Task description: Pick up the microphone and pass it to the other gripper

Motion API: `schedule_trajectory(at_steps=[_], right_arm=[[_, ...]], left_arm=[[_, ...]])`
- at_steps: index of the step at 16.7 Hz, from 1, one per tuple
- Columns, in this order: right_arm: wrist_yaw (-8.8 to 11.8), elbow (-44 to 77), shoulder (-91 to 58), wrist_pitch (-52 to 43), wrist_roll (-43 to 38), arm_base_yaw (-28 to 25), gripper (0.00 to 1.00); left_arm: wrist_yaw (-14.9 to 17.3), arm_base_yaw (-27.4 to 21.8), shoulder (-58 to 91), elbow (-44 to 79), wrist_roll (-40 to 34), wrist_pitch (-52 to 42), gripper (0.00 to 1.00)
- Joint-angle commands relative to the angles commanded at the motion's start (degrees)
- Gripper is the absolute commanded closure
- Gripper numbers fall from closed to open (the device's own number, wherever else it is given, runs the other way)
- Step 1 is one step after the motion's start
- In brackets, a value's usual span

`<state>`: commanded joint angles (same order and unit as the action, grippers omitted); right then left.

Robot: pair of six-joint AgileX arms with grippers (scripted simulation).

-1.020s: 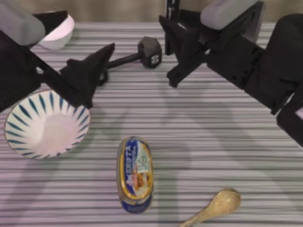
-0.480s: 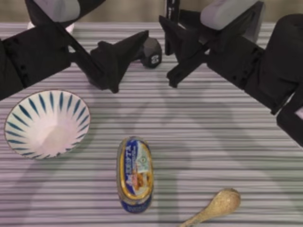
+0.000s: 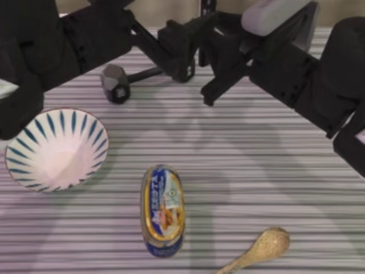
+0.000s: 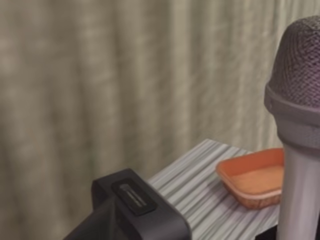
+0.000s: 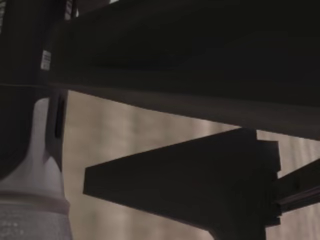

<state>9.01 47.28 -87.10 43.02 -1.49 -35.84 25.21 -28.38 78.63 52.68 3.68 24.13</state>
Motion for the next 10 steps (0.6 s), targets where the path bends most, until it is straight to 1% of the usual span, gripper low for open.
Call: schedule_trajectory(at_steps=[4,9,10], right_arm=[[0.0,0.0,0.0,0.0,0.0,0.0,1.00],[0.0,0.0,0.0,0.0,0.0,0.0,1.00],[0.0,0.0,0.0,0.0,0.0,0.0,1.00]], left_arm=[[-3.4,-3.6,8.2,6.0,-0.1,2.3,0.00],[-3.8,-4.0,8.9,6.6,-0.1,2.5,0.00],[-3.8,-4.0,8.9,6.6,-0.1,2.5,0.08]])
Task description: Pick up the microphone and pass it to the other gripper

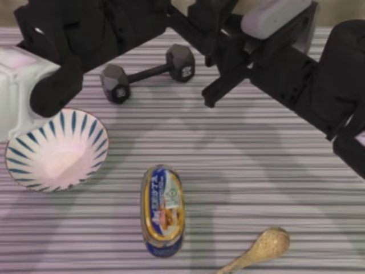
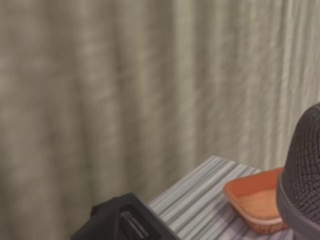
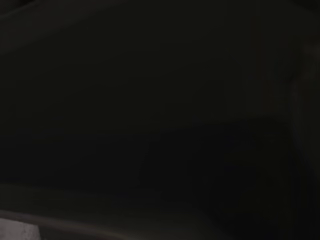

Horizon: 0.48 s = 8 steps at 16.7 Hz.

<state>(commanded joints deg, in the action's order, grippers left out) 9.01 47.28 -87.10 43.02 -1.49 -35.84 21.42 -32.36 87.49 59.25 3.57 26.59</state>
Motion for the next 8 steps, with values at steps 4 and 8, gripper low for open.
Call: schedule_trajectory(at_steps=[4,8], right_arm=[[0.0,0.0,0.0,0.0,0.0,0.0,1.00],[0.0,0.0,0.0,0.0,0.0,0.0,1.00]], left_arm=[[0.0,0.0,0.0,0.0,0.0,0.0,0.38],[0.0,0.0,0.0,0.0,0.0,0.0,0.68]])
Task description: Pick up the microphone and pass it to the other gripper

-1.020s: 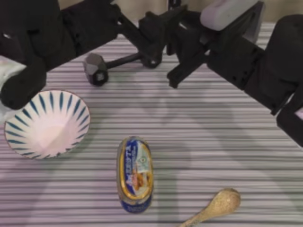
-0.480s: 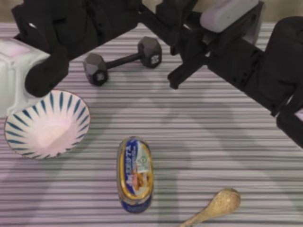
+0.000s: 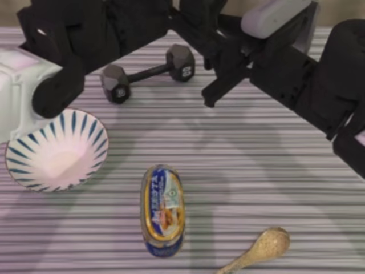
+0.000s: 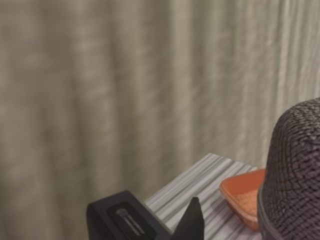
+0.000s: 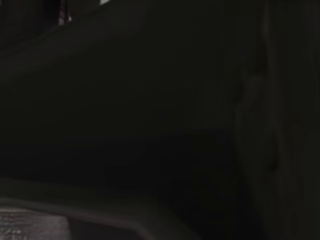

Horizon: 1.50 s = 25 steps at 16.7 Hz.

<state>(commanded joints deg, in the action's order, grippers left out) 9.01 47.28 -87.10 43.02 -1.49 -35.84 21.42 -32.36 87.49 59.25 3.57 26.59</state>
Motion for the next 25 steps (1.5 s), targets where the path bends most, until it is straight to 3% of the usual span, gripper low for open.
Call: schedule_trajectory(at_steps=[4,13,25], right_arm=[[0.0,0.0,0.0,0.0,0.0,0.0,1.00],[0.0,0.0,0.0,0.0,0.0,0.0,1.00],[0.0,0.0,0.0,0.0,0.0,0.0,0.10]], left_arm=[[0.0,0.0,0.0,0.0,0.0,0.0,0.98],[0.0,0.0,0.0,0.0,0.0,0.0,1.00],[0.0,0.0,0.0,0.0,0.0,0.0,1.00]])
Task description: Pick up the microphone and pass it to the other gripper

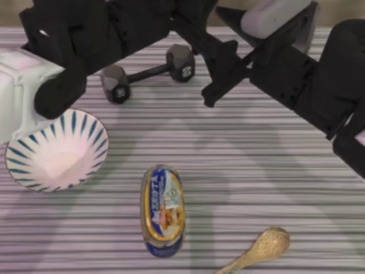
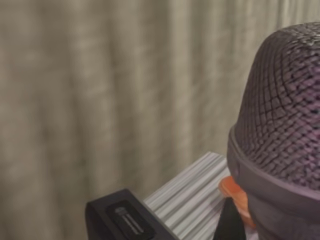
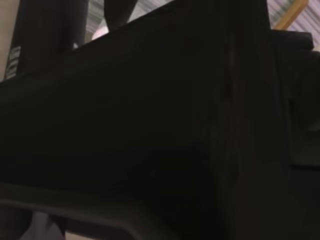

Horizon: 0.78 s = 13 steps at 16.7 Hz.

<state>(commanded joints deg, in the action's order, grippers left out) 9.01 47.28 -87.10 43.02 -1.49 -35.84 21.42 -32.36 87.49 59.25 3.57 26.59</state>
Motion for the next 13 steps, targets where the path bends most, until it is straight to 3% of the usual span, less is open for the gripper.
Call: schedule_trajectory(at_steps=[2,10,13], right_arm=[[0.0,0.0,0.0,0.0,0.0,0.0,0.00],[-0.4,-0.5,-0.5,0.0,0.3,0.3,0.00],[0.1,-2.7,1.8,-0.6,0.3,0.6,0.00]], left_arm=[[0.0,0.0,0.0,0.0,0.0,0.0,1.00],[-0.6,0.0,-0.4,0.5,0.4,-0.1,1.00],[0.7,1.2,-1.0,-0.2,0.5,-0.3,1.00]])
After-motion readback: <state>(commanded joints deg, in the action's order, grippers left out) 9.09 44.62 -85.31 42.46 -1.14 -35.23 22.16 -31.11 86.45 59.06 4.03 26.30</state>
